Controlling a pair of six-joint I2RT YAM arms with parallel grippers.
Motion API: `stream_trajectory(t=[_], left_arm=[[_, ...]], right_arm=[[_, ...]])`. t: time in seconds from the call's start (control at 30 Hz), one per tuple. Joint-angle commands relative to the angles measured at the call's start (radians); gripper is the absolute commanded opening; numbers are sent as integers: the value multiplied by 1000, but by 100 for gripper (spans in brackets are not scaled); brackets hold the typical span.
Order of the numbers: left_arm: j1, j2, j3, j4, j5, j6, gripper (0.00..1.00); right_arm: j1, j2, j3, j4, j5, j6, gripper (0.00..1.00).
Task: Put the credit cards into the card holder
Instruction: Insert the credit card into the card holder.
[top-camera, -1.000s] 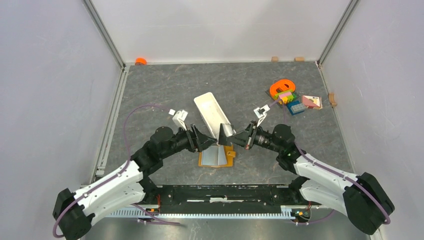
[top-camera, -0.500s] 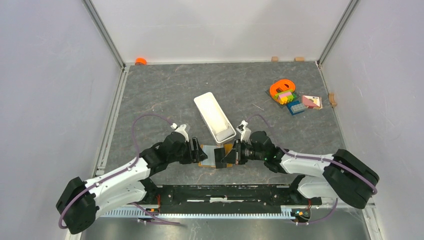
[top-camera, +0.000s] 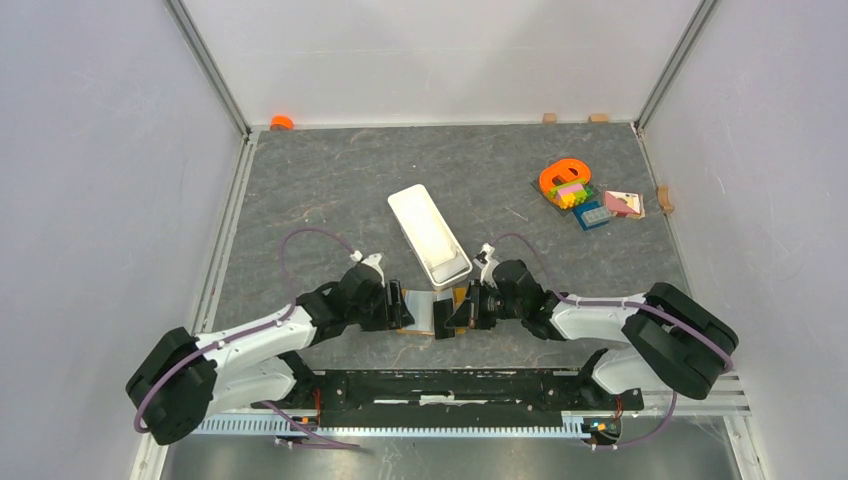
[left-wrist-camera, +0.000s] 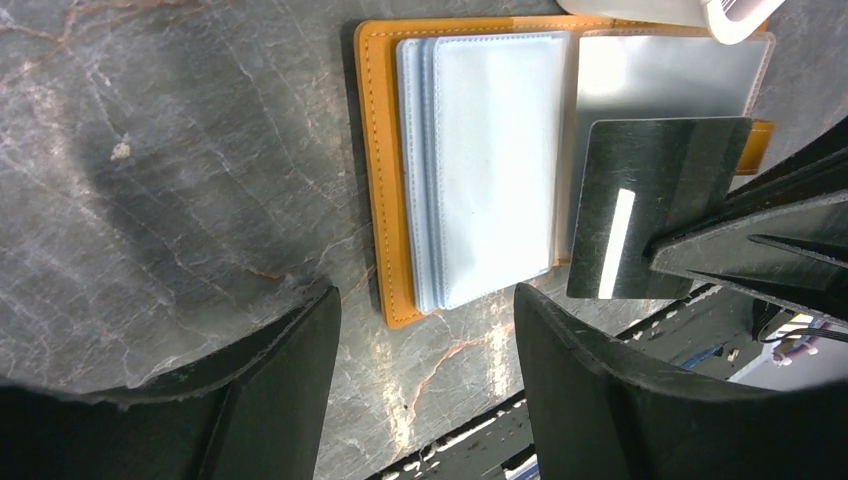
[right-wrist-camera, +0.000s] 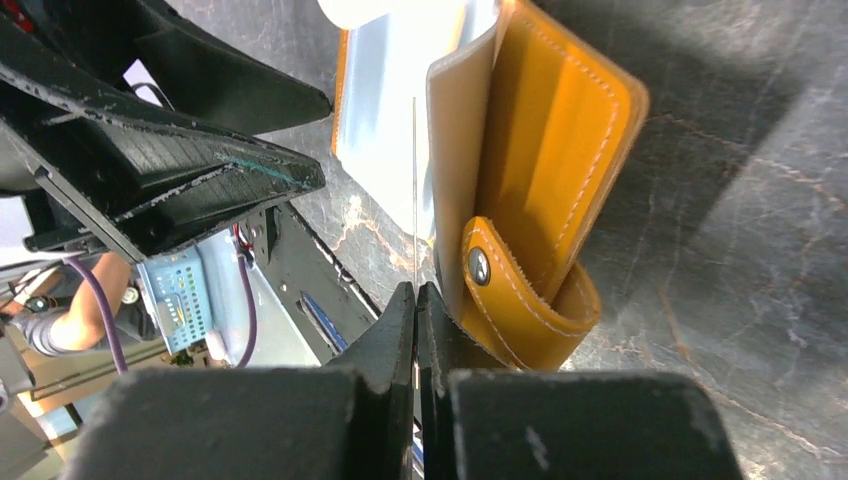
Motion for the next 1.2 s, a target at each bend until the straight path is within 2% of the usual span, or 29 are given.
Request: stream_trajectory(t=[0.0,0.17,0.57,0.8,1.17], left_arm=[[-4,36,9,84,-18,51,71],[-4,105,27,119,-26,52,72],[-4,191,53,75,-100,94,58],[-4,192,51,67,-110,104,56],[-4,228,51,85,-90,127,54]], right_arm=[[-22,16,5,46,7,37,0],[-40,42,-9,83,-15,56,0],[-56,108,-31,179,-46,133,0],[-64,106,-75,191,-13,178,0],[-65,139,-37,233,-31,188,0]])
